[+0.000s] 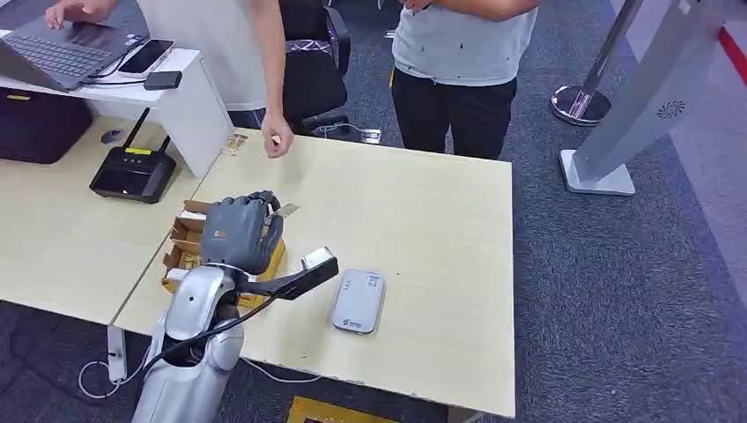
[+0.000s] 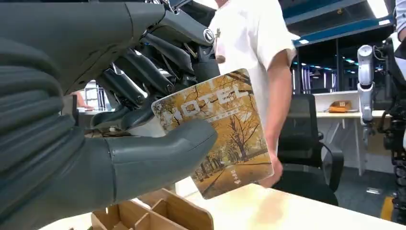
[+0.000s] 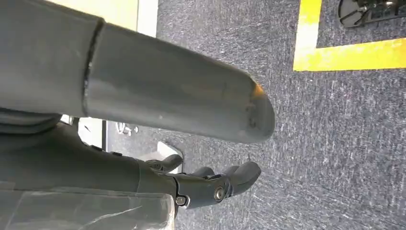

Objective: Pass the card to the sensor for recognition and then transmit it.

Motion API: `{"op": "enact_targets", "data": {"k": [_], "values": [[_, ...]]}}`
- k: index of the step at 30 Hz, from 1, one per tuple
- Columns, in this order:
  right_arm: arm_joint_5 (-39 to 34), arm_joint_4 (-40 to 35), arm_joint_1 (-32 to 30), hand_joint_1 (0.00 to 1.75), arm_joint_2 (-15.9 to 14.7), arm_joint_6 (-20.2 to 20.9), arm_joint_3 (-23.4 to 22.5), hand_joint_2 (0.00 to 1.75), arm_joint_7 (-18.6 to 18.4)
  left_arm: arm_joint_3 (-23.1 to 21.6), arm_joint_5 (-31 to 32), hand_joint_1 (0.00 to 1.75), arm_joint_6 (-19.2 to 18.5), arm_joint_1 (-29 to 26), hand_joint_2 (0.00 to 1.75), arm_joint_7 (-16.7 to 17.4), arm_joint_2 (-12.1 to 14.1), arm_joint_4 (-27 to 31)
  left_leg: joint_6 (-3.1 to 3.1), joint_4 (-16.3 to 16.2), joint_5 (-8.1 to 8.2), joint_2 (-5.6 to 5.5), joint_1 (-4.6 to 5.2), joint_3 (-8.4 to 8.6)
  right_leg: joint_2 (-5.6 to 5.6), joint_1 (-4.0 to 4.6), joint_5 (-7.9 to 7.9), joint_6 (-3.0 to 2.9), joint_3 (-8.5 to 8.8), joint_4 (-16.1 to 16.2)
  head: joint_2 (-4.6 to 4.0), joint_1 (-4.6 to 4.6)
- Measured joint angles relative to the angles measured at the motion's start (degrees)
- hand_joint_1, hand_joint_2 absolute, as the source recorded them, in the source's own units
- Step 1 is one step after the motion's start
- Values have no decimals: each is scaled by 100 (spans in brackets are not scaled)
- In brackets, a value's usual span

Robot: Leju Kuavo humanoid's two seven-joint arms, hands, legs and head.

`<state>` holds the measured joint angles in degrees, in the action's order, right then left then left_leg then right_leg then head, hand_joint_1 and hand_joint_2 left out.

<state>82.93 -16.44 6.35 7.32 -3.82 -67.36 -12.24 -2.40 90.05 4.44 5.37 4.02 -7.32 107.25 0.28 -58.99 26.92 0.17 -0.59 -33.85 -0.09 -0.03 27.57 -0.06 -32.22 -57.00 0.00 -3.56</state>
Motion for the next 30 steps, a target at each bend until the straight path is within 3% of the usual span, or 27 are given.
{"op": "enact_targets", "data": {"k": [4,11,24,30], "values": [[11,0,1,0,0,2,0,0,2,0,0,175,-42,-28,175,-2,-40,-2,0,0,0,0,0,0,0,0,0,0,0,0,0,0],[94,0,4,0,0,17,39,0,35,-308,2,175,153,-131,175,489,28,-300,0,0,0,0,0,0,0,0,0,0,0,0,0,-2],[166,0,8,0,0,24,122,0,50,-584,2,175,247,-153,175,291,-50,-894,0,0,0,0,0,1,0,0,0,0,-1,1,0,0],[184,2,12,0,0,24,136,0,77,-612,2,175,304,-124,175,66,-245,-1223,0,0,0,0,1,0,0,0,0,0,0,1,0,-2]]}}
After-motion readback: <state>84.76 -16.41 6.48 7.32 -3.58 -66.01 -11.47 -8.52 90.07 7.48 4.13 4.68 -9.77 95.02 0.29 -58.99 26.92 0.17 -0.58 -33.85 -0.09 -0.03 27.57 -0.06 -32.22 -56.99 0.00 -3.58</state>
